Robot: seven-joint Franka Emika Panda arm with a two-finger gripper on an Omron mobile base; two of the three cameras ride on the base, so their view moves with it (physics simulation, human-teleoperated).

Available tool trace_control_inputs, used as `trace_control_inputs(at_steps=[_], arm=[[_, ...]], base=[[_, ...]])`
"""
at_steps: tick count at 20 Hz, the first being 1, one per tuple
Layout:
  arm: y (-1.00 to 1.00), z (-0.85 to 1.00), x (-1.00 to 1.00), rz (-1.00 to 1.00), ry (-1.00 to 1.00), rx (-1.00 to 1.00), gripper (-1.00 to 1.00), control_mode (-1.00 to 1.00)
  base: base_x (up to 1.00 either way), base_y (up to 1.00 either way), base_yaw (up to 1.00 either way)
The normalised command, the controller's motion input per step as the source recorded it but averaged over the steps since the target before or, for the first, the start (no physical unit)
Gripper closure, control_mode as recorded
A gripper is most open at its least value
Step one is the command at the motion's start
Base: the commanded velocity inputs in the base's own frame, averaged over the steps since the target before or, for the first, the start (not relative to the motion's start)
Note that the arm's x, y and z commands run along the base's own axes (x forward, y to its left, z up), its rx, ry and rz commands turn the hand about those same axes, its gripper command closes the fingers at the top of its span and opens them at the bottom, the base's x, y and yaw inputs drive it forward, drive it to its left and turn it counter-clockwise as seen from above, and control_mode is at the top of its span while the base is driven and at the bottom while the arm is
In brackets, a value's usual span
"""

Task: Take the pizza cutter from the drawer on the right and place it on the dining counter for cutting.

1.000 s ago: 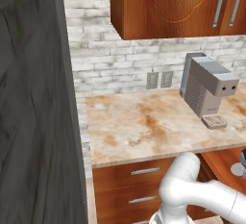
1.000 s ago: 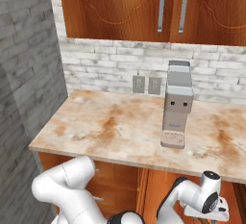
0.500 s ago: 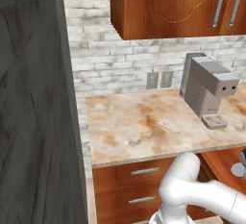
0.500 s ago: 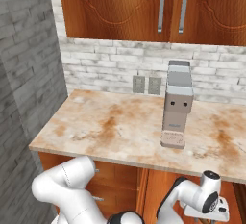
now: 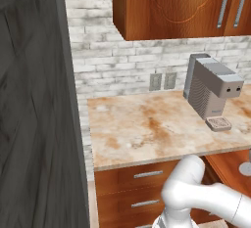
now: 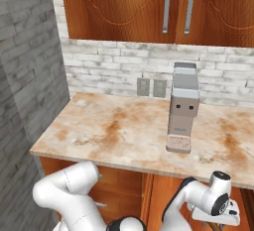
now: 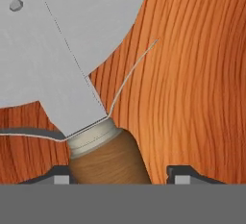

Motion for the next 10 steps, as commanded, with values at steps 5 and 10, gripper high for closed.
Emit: trace_control_inputs(at_steps=[5,10], arm=[[0.01,0.45,-0.20,0.00,-0.04,0.00,1.00,-1.00],[0.00,0.51,-0.42,0.00,-0.02,0.00,1.00,-1.00]], base=[[0.00,0.00,0.00],[0.00,0.00,0.00]])
